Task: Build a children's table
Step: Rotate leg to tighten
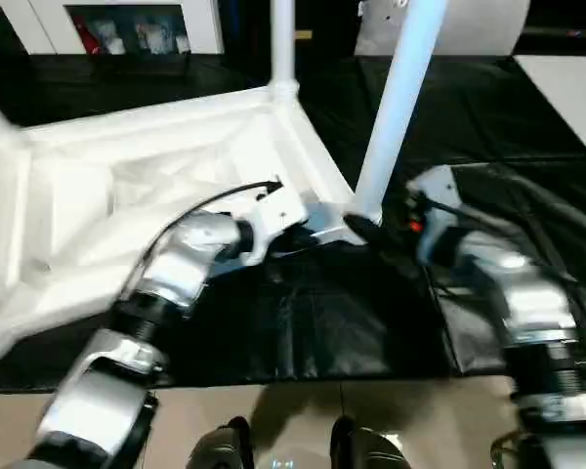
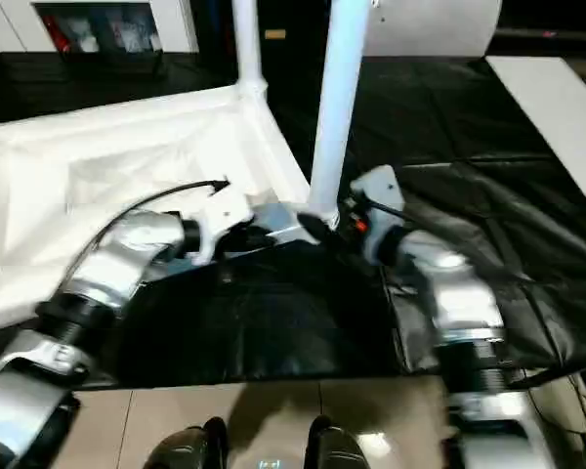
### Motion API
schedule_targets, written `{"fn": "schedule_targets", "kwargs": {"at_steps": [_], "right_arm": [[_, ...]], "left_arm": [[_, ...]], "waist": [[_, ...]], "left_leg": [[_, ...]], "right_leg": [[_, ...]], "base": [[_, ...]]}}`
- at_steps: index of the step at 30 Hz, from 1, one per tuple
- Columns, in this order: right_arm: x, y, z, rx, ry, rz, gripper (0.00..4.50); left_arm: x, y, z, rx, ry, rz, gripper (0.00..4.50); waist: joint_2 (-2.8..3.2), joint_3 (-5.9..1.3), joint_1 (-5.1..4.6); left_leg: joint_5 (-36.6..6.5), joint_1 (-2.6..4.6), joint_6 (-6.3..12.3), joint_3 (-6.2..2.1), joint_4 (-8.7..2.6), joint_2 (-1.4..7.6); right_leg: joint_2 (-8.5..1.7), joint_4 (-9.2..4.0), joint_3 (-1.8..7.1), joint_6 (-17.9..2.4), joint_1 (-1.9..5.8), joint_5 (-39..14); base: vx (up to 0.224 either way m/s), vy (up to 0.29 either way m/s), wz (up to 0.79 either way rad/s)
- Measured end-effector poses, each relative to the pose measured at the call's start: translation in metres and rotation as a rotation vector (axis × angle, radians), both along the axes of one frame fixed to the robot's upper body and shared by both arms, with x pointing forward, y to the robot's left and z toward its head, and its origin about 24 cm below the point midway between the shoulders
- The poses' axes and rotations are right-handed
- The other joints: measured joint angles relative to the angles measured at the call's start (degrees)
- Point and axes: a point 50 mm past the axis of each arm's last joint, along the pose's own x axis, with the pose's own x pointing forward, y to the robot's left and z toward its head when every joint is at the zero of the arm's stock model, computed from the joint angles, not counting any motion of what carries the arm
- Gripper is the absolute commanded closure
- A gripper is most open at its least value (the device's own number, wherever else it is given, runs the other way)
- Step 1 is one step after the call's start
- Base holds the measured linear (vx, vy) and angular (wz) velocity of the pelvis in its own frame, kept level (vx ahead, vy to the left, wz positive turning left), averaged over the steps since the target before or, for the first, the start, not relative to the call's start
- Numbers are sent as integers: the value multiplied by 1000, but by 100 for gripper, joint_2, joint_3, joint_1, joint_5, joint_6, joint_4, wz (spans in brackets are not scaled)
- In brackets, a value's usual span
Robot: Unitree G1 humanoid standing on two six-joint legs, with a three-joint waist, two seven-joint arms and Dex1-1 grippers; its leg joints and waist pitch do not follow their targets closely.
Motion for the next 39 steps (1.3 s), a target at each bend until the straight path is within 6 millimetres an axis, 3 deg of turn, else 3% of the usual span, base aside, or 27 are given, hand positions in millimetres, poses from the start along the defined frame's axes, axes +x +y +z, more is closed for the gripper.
{"fn": "schedule_targets", "kwargs": {"at_steps": [2,6,8,20,27,33,39], "right_arm": [[-3,-6,2,-20,0,72,28],[-9,-17,5,-56,14,213,28],[-9,-17,5,-55,29,272,56],[-9,-8,4,-52,110,543,160],[-9,-6,5,-48,128,597,227],[-10,-7,5,-43,133,592,236],[-6,-2,0,30,135,390,238]], "left_arm": [[-1,4,2,18,-8,-44,450],[-3,14,6,39,-11,-141,450],[-4,19,6,42,4,-172,450],[-16,22,3,79,110,-378,450],[-16,22,3,79,117,-394,450],[-15,19,3,64,117,-393,450],[-5,18,2,36,122,-257,450]], "waist": [[0,-1,33],[-10,-9,52],[-11,-8,45],[-17,2,140],[-21,5,185],[-21,5,200],[-16,2,190]], "left_leg": [[-4,-2,-4,-2,-4,20],[-23,-79,-9,-7,33,39],[-51,-104,36,-9,107,55],[-71,-122,12,9,213,78],[-76,-120,4,16,212,79],[-76,-118,4,16,214,79],[-76,-94,-23,16,218,79]], "right_leg": [[11,17,-14,24,-4,-24],[20,105,-30,-9,-103,-84],[21,183,-38,-51,-129,-110],[15,170,-32,-98,-96,-81],[12,181,-33,-102,-103,-78],[12,180,-33,-102,-99,-78],[12,188,-29,-100,-85,-76]], "base": [[67,-44,4],[30,-18,1],[0,0,0],[0,0,0],[0,0,0],[0,0,0],[0,0,0]]}}
